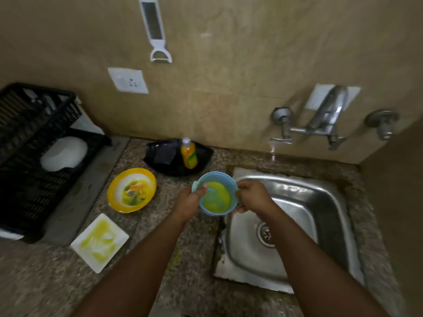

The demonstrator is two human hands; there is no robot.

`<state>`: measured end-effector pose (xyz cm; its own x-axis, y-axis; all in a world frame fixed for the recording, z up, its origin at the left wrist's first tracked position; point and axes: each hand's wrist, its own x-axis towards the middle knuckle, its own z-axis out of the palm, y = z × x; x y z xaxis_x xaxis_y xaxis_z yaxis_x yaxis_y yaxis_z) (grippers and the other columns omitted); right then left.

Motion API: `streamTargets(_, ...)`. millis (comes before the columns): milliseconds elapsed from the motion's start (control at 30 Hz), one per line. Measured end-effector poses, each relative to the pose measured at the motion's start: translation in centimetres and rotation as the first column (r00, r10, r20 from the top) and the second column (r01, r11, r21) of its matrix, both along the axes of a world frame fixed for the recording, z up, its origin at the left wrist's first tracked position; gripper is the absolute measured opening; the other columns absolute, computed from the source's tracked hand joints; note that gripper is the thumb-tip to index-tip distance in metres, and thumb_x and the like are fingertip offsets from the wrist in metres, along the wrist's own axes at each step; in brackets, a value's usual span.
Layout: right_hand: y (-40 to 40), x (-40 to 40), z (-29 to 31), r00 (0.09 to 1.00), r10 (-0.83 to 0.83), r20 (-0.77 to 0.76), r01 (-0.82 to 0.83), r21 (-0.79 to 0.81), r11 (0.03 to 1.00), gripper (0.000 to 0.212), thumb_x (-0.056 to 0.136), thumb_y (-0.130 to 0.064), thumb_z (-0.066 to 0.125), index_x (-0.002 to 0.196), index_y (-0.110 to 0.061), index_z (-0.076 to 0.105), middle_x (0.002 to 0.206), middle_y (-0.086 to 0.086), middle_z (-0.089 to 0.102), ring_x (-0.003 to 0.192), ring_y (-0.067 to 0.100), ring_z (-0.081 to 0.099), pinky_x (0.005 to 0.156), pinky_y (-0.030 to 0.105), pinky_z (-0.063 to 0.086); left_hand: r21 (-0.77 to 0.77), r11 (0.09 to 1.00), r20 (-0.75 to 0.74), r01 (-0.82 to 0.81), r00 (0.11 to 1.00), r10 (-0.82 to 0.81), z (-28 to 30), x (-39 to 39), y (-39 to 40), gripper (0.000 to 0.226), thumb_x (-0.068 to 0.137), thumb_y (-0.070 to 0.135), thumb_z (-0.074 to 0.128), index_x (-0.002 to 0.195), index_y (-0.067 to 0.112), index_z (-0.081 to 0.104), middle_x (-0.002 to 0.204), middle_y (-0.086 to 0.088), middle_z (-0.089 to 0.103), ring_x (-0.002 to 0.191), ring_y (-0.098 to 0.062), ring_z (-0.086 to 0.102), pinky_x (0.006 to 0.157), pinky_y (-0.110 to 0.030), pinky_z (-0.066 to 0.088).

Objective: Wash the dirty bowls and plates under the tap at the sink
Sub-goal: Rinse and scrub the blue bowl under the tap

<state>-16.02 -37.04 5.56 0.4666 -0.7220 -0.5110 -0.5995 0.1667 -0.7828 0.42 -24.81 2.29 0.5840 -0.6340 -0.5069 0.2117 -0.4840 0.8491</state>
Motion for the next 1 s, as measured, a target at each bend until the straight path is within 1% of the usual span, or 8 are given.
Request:
streamTargets(100, -2.7, -3.8, 2.3, 1.000, 0.000, 0.002, 0.000, -0.010, 1.000, 0.026, 0.088, 0.001, 0.049, 0.098, -0.008, 0.072, 0.074, 0.026, 0.074, 0.062, 0.038, 0.075, 0.052, 0.033, 0.056, 0.001, 1.000, -0.050, 0.030, 0.998, -0.030, 0.8, -3.6, -3.0, 0.029, 0.099, 0.044, 0.064, 0.094, 0.016, 0.072, 0.072, -0.007, 0.067, 0.049, -0.013, 0.057, 0.043, -0.020, 0.039)
streamTargets(233, -7.0, -9.1, 4.3, 0.988, -0.155, -0.025, 0.148, -0.174, 0.974, 0.023, 0.094, -0.021, 0.060, 0.080, -0.011, 0.074, 0.077, 0.022, 0.074, 0.069, 0.038, 0.074, 0.064, 0.041, 0.061, -0.069, 0.997, -0.097, -0.015, 0.995, 0.008, 2.0, -8.4, -7.1, 0.046, 0.090, 0.058, 0.069, 0.080, 0.014, 0.073, 0.069, -0.012, 0.065, 0.056, -0.025, 0.057, 0.050, -0.029, 0.044)
streamTargets(433, -13.8, -14.7, 7.4, 0.853, -0.519, -0.061, 0.344, -0.683, 0.644, 0.045, 0.091, -0.046, 0.066, 0.104, -0.003, 0.066, 0.103, 0.022, 0.072, 0.100, 0.041, 0.067, 0.078, 0.038, 0.051, -0.119, 0.992, -0.045, -0.034, 0.999, 0.029, 5.4, -14.7, -11.8, 0.046, 0.095, 0.059, 0.062, 0.081, 0.015, 0.066, 0.052, 0.002, 0.055, 0.037, -0.009, 0.048, 0.038, -0.018, 0.035)
streamTargets(533, -16.9, -15.5, 7.3, 0.898, -0.428, -0.096, 0.234, -0.722, 0.651, 0.044, 0.092, -0.047, 0.066, 0.105, -0.006, 0.066, 0.105, 0.021, 0.072, 0.101, 0.040, 0.066, 0.077, 0.036, 0.050, -0.140, 0.990, -0.028, -0.035, 0.999, 0.031, 6.6, -16.8, -13.2, 0.050, 0.093, 0.063, 0.061, 0.085, 0.014, 0.066, 0.057, -0.003, 0.052, 0.038, -0.013, 0.044, 0.039, -0.020, 0.034)
streamTargets(700, -19.8, -16.0, 6.0, 0.926, -0.375, -0.043, 0.271, -0.615, 0.740, 0.033, 0.095, -0.033, 0.058, 0.094, -0.005, 0.076, 0.099, 0.020, 0.075, 0.096, 0.039, 0.068, 0.070, 0.029, 0.042, -0.163, 0.983, 0.054, -0.086, 0.994, 0.096, 7.8, -18.8, -14.1, 0.055, 0.094, 0.064, 0.060, 0.080, 0.010, 0.065, 0.057, -0.004, 0.052, 0.040, -0.015, 0.046, 0.036, -0.022, 0.035)
streamTargets(833, -18.9, -16.5, 5.8, 0.886, -0.460, 0.060, 0.430, -0.476, 0.767, 0.038, 0.096, -0.039, 0.057, 0.099, -0.006, 0.076, 0.100, 0.016, 0.075, 0.096, 0.037, 0.071, 0.081, 0.038, 0.058, -0.173, 0.979, 0.127, -0.108, 0.983, 0.131, 8.1, -18.7, -13.9, 0.052, 0.094, 0.062, 0.060, 0.078, 0.014, 0.067, 0.069, -0.005, 0.062, 0.057, -0.019, 0.057, 0.056, -0.028, 0.046)
streamTargets(933, -16.3, -16.2, 6.0, 0.855, -0.508, 0.107, 0.519, -0.122, 0.846, 0.041, 0.094, -0.048, 0.062, 0.095, -0.007, 0.069, 0.089, 0.015, 0.074, 0.075, 0.036, 0.076, 0.070, 0.045, 0.064, -0.165, 0.978, 0.140, -0.126, 0.979, 0.150, 8.2, -18.1, -13.5, 0.052, 0.092, 0.064, 0.060, 0.082, 0.014, 0.068, 0.073, -0.004, 0.061, 0.069, -0.022, 0.059, 0.070, -0.036, 0.046)
streamTargets(1000, -14.2, -15.9, 5.9, 0.893, -0.412, 0.180, 0.389, 0.153, 0.909, 0.031, 0.095, -0.036, 0.060, 0.098, -0.006, 0.068, 0.083, 0.018, 0.075, 0.066, 0.035, 0.076, 0.062, 0.045, 0.065, -0.145, 0.981, 0.194, -0.129, 0.969, 0.156, 8.1, -17.6, -13.3, 0.055, 0.091, 0.067, 0.060, 0.086, 0.013, 0.070, 0.080, -0.007, 0.065, 0.076, -0.026, 0.063, 0.073, -0.038, 0.049)
